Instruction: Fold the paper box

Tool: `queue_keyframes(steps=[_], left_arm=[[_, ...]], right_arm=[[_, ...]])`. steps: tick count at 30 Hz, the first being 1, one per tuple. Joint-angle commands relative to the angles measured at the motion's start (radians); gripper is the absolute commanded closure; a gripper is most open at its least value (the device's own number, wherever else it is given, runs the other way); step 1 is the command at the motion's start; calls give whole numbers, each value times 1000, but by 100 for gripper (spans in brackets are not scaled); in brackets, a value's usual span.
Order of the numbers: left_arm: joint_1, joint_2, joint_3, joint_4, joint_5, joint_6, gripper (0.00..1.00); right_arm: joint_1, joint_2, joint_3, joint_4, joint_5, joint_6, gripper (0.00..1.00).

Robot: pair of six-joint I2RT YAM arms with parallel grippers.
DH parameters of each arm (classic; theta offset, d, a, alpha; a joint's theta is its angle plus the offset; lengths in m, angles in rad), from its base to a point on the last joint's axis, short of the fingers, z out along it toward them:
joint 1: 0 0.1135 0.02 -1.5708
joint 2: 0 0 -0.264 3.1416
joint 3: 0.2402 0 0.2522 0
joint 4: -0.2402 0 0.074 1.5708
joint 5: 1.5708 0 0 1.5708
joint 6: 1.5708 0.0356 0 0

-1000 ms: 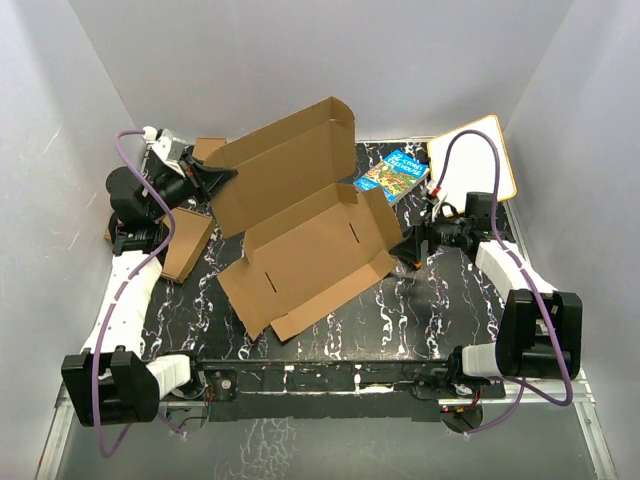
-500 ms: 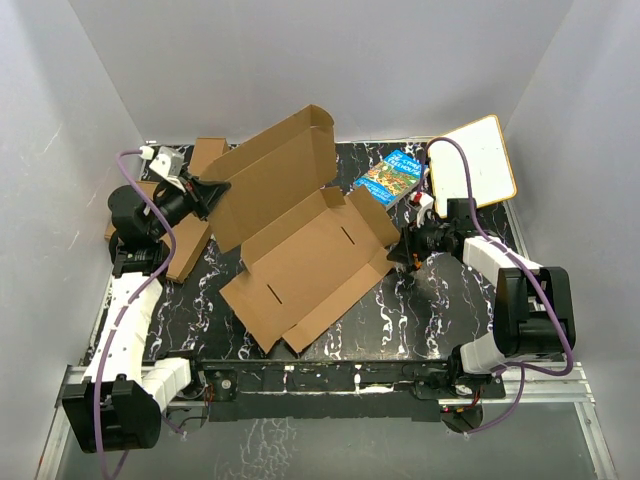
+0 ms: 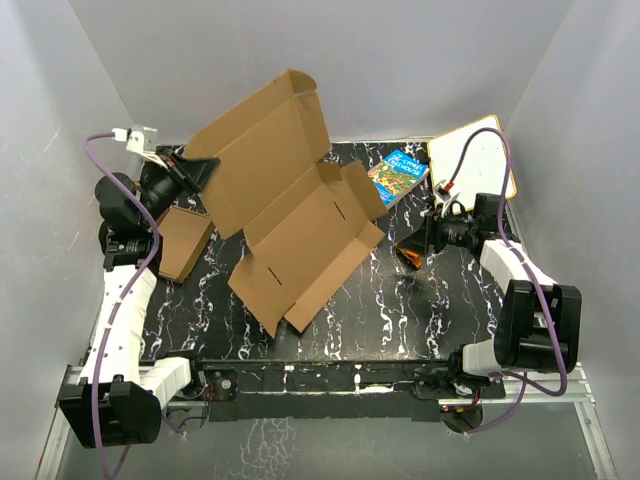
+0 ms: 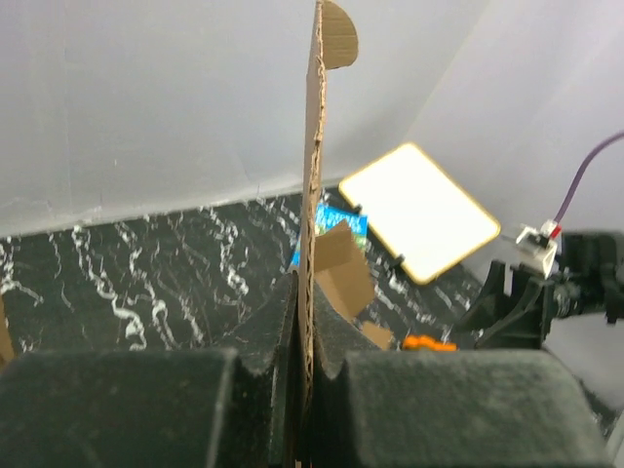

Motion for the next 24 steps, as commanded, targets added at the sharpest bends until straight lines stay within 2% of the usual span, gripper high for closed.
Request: queue_keyframes(steps=[1, 4, 6, 11, 17, 20, 24], left_arm=[[10, 2, 106, 111, -67, -164, 100], [11, 6, 142, 119, -95, -208, 100], [11, 4, 158, 137, -103, -238, 100], [12, 1, 193, 204, -93, -317, 100], [12, 19, 273, 289, -35, -415, 100], [12, 29, 313, 328, -13, -454, 100], [11, 47, 356, 376, 0, -508, 100]], right_arm=[[-39, -70, 33, 209, -8, 192, 41], [-83, -69, 22, 326, 159, 389, 41], [-115, -35, 15, 412, 197, 529, 42], [-125, 139, 5, 741, 36, 868, 46], [-125, 293, 25, 1141, -88, 1084, 45], [-126, 291, 56, 1159, -93, 1037, 43], [-128, 256, 120, 978, -69, 823, 39]])
